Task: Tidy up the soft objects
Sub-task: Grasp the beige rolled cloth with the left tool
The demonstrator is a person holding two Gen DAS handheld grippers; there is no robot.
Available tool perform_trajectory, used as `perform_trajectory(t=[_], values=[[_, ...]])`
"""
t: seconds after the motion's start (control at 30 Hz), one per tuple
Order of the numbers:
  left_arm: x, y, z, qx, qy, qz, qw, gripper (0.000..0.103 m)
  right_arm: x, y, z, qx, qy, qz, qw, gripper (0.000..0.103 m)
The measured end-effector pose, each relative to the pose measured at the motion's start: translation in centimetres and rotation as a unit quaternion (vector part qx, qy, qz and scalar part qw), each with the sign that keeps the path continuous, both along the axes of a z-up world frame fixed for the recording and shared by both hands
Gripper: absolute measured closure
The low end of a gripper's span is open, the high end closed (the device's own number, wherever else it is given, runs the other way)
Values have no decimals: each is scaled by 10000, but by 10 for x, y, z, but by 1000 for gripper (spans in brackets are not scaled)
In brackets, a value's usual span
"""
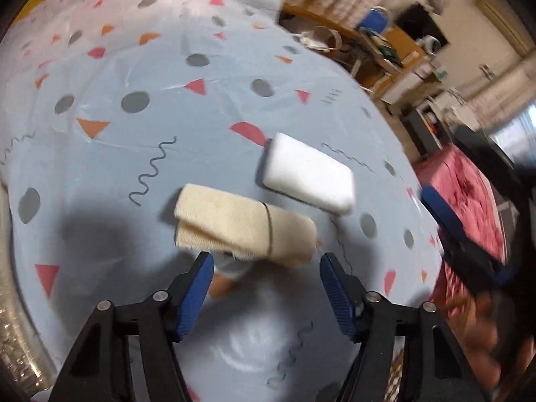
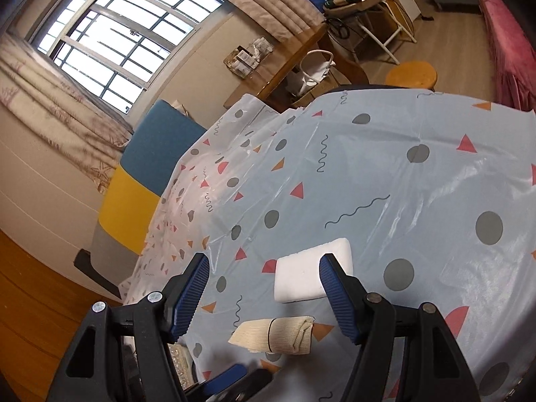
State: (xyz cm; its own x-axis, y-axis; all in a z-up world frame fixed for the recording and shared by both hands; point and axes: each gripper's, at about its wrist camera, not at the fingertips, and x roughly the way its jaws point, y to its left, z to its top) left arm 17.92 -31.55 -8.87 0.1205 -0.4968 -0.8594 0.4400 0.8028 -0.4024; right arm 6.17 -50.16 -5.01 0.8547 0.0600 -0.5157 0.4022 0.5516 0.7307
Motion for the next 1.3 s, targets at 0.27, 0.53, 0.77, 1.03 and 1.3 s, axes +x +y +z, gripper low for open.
perform_trajectory(t=[0.27,0.53,0.77,1.03,1.3], values=[[40,-2,-5,328,153,905,9952,24,4,-2,-4,191,-69,127,9997,33],[23,-48,-13,1091,-489,-177,9927,20,7,-2,-8,308,-34,182,9994,33],[1,-20,-11,1356,-766,-985,9829,35,8,-4,-11,419,-28,179,9990,33],[1,33,11,1116,-468,-325,9921,27,9,-5,-13,468,42,157,9988,33],[-11,49,13,874,430,392,9945,28,9,-5,-14,465,91,154,9988,33]])
